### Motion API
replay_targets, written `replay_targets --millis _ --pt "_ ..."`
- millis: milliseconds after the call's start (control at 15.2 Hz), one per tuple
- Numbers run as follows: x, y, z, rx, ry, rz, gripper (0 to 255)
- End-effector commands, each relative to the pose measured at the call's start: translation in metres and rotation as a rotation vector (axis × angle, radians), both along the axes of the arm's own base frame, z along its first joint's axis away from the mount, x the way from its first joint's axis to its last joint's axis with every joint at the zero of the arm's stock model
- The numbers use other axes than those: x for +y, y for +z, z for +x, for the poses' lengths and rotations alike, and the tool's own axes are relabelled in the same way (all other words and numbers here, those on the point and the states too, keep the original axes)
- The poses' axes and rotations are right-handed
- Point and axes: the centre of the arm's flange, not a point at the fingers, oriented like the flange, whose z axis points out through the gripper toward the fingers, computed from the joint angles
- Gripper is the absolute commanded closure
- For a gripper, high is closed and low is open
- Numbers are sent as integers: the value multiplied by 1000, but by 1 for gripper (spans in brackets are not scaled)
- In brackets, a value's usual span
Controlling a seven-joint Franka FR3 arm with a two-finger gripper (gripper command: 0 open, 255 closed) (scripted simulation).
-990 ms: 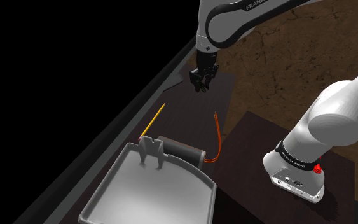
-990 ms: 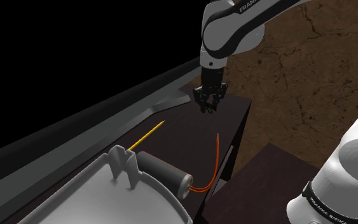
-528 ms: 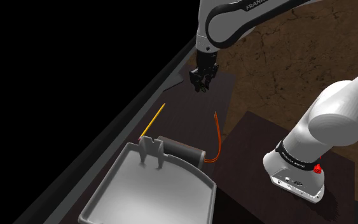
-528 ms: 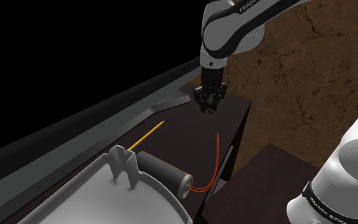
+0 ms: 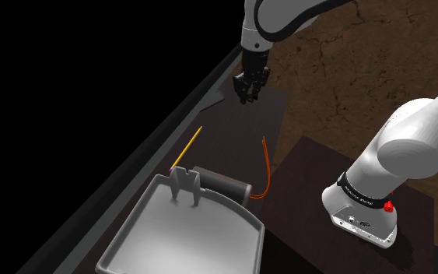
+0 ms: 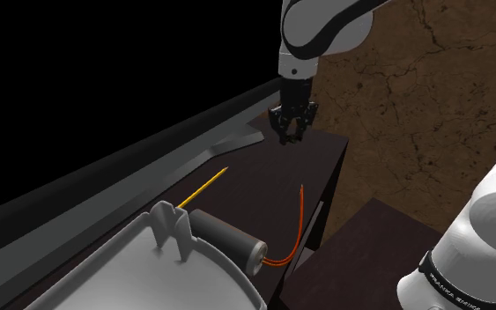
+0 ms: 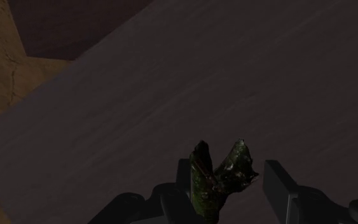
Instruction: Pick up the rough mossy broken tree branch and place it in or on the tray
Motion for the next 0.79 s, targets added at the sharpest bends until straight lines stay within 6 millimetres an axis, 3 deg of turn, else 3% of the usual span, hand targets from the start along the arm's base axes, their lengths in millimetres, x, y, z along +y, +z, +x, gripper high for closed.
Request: replay_targets --millis 0,726 --pt "0 10 0 0 0 0 255" --pt "0 68 0 0 0 0 255"
